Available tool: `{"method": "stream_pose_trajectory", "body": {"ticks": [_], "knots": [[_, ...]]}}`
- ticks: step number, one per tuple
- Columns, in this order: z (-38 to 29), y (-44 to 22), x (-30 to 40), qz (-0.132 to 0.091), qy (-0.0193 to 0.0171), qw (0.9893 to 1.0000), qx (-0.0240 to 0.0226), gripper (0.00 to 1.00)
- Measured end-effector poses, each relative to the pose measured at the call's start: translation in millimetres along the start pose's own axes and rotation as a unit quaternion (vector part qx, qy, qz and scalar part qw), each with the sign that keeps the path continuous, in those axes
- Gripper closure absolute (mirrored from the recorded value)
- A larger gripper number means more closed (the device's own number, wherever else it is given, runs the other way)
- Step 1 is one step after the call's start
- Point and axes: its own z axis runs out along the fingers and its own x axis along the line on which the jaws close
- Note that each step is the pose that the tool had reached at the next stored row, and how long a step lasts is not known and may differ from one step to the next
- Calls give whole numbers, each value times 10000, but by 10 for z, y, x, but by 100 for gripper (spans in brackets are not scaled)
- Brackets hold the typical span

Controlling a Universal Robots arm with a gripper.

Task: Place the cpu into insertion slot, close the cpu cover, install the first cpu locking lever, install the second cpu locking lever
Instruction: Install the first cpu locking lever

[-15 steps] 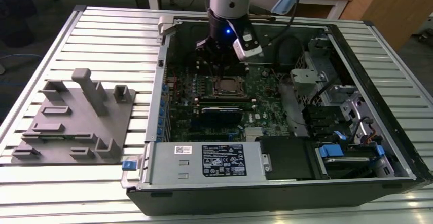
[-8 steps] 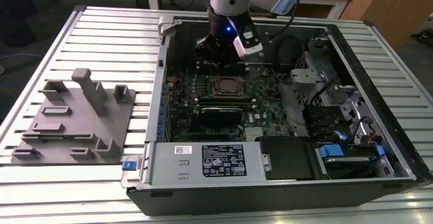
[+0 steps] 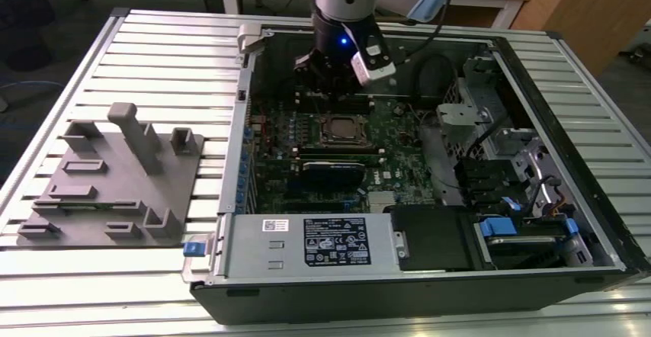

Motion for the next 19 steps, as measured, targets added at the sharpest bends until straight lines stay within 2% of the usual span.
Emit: {"method": "stream_pose_trajectory", "body": {"ticks": [5,10,15,19], "knots": [[2,-2,43,1,0,10000,0,90],[6,-6,128,0,0,10000,0,90],[7,-11,256,0,0,10000,0,90],[8,-12,290,1,0,10000,0,90]]}}
